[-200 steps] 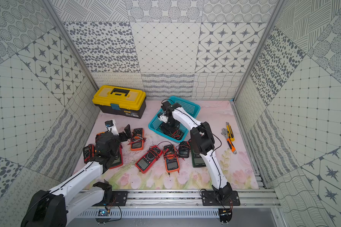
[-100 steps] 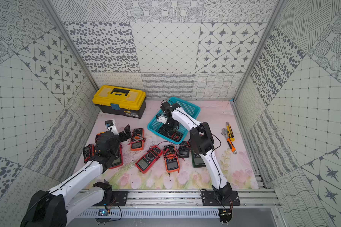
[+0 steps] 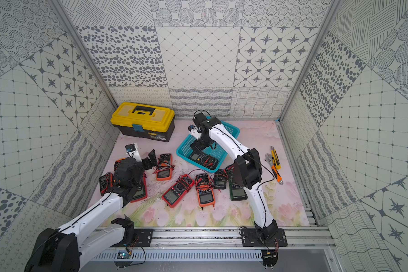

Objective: Put the multimeter into the basket
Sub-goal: Place the multimeter in the basket, then pick up the multimeter from the center of the board.

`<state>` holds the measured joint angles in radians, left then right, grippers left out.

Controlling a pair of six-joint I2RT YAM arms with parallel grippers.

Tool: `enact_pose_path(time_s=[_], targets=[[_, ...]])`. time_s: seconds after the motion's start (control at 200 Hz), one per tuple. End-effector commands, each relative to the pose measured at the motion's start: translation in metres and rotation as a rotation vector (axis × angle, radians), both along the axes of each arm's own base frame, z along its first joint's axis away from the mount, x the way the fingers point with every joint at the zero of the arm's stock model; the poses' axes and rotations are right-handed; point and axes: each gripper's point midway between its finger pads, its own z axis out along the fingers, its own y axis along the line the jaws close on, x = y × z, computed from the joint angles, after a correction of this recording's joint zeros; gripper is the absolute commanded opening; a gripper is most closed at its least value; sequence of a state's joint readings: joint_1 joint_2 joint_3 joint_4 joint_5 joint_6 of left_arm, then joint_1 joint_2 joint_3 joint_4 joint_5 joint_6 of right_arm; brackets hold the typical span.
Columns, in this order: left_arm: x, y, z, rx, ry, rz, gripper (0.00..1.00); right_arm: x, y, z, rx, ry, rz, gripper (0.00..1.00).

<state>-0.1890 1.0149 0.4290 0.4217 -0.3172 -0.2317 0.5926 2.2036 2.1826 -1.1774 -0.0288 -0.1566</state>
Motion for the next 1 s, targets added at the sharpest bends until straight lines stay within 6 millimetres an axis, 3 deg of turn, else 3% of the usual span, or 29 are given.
enact_pose_path(time_s=[0.0,0.13,0.285,0.4,0.53,0.665,0.826,0.996], targets=[[0.003,-0.007,0.013,-0.016,-0.032,-0.030,0.99,0.013,-0.030,0.044,0.042,-0.125,-0.224,0.99],[0.001,-0.007,0.017,-0.017,-0.046,-0.033,0.99,-0.005,-0.070,0.052,0.048,-0.159,-0.377,0.99],[0.000,-0.005,0.021,-0.024,-0.061,-0.025,0.99,-0.052,-0.136,0.028,0.017,-0.088,-0.584,0.99],[0.000,-0.005,0.022,-0.037,-0.067,-0.022,0.99,-0.093,-0.168,0.007,-0.016,-0.035,-0.665,0.98],[0.001,-0.004,0.021,-0.037,-0.063,-0.013,0.99,-0.134,-0.181,-0.022,-0.026,0.058,-0.711,0.99],[0.004,-0.004,0.018,-0.036,-0.043,-0.009,0.99,-0.158,-0.189,-0.049,-0.060,0.130,-0.728,0.99],[0.007,-0.007,0.016,-0.057,-0.032,-0.018,0.99,-0.170,-0.192,-0.079,-0.095,0.192,-0.732,0.99],[0.009,-0.008,0.014,-0.061,-0.023,-0.018,0.99,-0.174,-0.181,-0.100,-0.034,0.251,-0.721,0.99]])
